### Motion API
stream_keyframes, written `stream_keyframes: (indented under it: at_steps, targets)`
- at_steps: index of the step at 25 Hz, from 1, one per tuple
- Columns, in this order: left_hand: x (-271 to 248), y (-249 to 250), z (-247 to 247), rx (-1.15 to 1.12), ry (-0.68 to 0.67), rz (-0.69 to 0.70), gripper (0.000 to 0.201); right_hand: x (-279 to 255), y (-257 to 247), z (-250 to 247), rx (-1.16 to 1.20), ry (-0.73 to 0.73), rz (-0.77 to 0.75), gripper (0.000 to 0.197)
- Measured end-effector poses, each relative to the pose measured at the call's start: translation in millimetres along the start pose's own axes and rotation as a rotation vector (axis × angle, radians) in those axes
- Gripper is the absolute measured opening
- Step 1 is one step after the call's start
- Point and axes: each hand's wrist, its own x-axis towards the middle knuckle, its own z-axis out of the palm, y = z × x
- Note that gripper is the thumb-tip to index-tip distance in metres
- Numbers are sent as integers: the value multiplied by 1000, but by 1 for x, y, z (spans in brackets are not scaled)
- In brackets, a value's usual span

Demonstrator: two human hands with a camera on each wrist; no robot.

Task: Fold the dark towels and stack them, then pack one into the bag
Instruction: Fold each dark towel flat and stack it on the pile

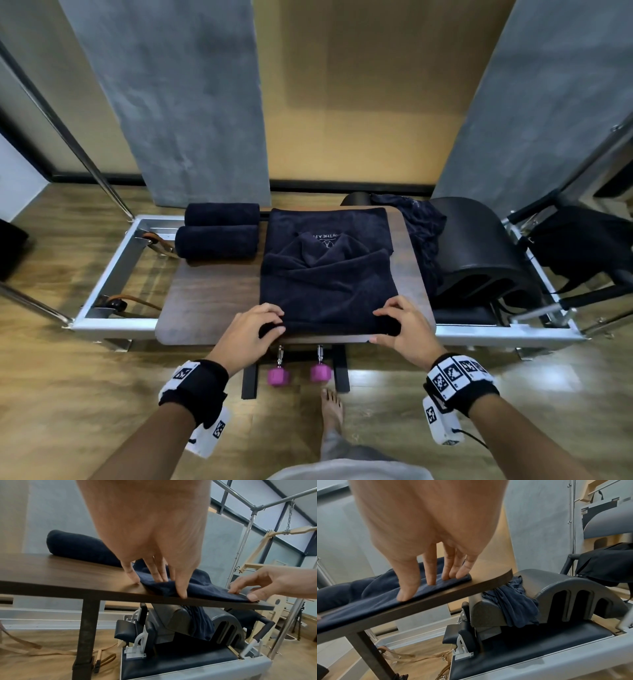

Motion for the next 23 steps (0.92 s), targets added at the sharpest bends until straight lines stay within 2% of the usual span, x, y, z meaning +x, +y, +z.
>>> stream_keyframes:
  at_steps: [2, 5, 7, 9, 12, 14, 16, 19, 23]
  targets:
    - [4, -3, -3, -107, 33, -44, 13, 2, 1, -1, -33, -19, 4, 50]
    - [16, -3, -8, -223, 103, -119, 13, 9, 1, -3, -66, 15, -8, 30]
    - [24, 0, -10, -258, 135, -131, 12, 17, 0, -9, -25, 72, -7, 21]
    - [36, 2, -16, -304, 160, -134, 7, 30, 0, -23, 79, 171, 5, 20]
    - [58, 1, -36, -392, 149, -112, 32, 62, -2, -60, 233, 271, 2, 20]
    - [78, 2, -52, -394, 147, -63, 40, 92, -5, -87, 292, 301, -27, 15]
    - [101, 5, -67, -368, 186, -24, 32, 121, -8, -109, 335, 320, -53, 13]
    - [146, 9, -87, -345, 346, -9, 15, 170, -6, -129, 392, 334, -33, 15]
    - [208, 4, -94, -229, 537, -85, 12, 232, 7, -128, 352, 281, 57, 20]
